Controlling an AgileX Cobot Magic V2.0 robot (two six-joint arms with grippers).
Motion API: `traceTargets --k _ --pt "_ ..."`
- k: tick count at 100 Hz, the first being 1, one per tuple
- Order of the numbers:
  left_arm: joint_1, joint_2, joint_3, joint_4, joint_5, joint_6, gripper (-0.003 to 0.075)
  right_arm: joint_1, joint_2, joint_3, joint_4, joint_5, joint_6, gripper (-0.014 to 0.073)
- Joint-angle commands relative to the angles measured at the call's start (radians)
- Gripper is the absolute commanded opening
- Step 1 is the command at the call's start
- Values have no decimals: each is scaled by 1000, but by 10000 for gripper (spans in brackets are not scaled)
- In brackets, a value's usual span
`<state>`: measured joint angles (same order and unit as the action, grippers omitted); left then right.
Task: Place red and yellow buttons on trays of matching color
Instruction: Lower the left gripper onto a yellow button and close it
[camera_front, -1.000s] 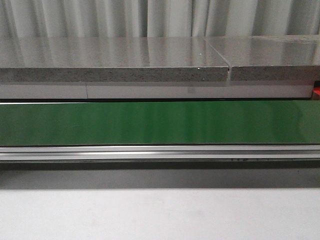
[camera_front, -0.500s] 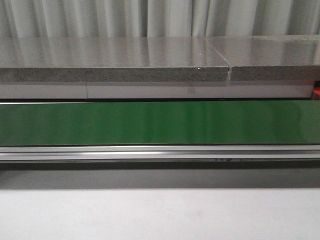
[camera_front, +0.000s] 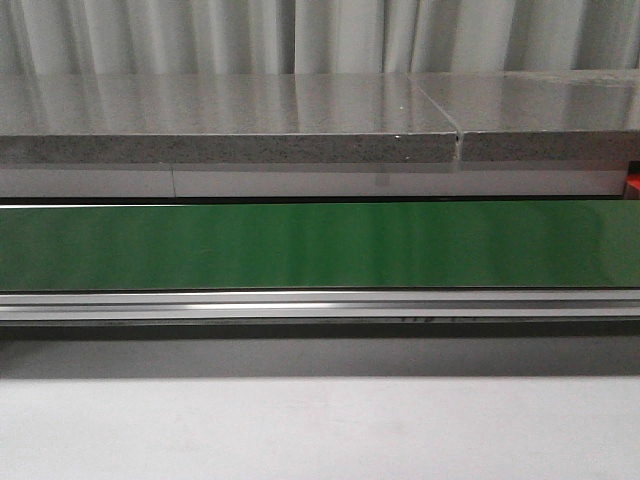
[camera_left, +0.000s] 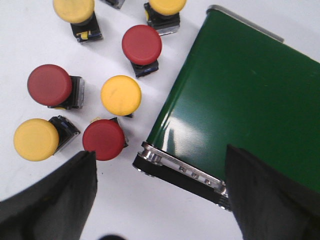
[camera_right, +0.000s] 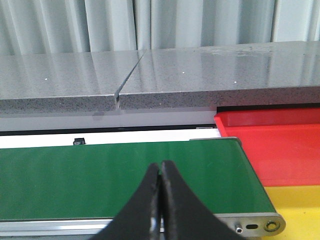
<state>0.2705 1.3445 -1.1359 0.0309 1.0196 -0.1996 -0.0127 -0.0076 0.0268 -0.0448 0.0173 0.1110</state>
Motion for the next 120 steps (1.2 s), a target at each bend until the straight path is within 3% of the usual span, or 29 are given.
traceTargets --k 1,43,120 --pt "28 33 -69 -16 12 17 512 -7 -13 -14 -10 -77 -2 -65" --pt "122 260 -231 -103 177 140 512 -7 -13 -14 -10 -77 -2 -65" --pt "122 433 -248 -95 105 158 512 -7 -13 -14 -10 -77 -2 -65"
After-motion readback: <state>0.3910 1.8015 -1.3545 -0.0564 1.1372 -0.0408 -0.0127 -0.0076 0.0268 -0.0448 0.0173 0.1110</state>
